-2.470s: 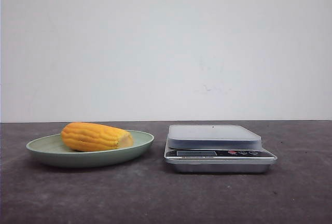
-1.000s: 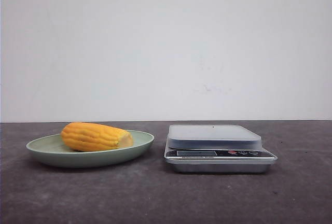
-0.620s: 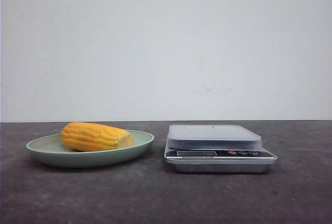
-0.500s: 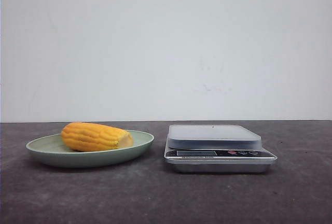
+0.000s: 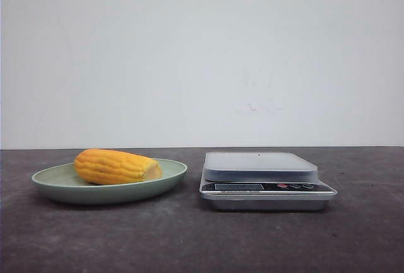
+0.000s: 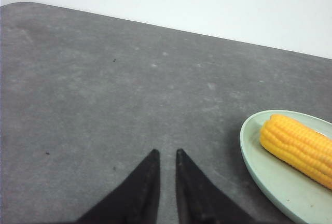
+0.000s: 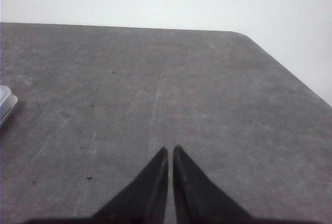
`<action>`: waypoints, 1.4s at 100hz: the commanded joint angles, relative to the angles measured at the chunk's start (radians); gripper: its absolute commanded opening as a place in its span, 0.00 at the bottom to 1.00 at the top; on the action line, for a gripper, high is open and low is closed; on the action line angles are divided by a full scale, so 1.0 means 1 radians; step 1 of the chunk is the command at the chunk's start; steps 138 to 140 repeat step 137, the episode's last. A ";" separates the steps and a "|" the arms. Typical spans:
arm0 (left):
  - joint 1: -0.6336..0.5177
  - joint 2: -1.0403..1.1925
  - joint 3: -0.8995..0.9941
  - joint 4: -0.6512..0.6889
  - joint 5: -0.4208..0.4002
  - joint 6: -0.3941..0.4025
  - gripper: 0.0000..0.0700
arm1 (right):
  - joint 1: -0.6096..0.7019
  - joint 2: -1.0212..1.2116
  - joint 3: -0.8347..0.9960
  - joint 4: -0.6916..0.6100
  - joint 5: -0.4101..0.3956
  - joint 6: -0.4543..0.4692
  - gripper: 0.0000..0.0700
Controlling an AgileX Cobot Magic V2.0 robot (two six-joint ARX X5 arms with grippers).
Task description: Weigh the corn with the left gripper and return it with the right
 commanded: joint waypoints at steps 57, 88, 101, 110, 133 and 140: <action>0.002 -0.001 -0.017 -0.006 0.003 0.006 0.02 | -0.002 0.000 -0.004 0.006 -0.026 0.013 0.02; 0.002 -0.001 -0.017 -0.006 0.003 0.006 0.02 | -0.002 0.000 -0.004 0.006 -0.026 0.013 0.02; 0.001 -0.001 -0.017 -0.006 0.003 0.006 0.02 | -0.002 0.000 -0.004 0.006 -0.026 0.013 0.02; 0.001 -0.001 -0.017 -0.006 0.003 0.006 0.02 | -0.002 0.000 -0.004 0.006 -0.026 0.013 0.02; 0.001 -0.001 -0.017 -0.006 0.003 0.006 0.02 | -0.002 0.000 -0.004 0.006 -0.026 0.013 0.02; 0.001 -0.001 -0.017 -0.006 0.003 0.006 0.02 | -0.002 0.000 -0.004 0.006 -0.026 0.013 0.02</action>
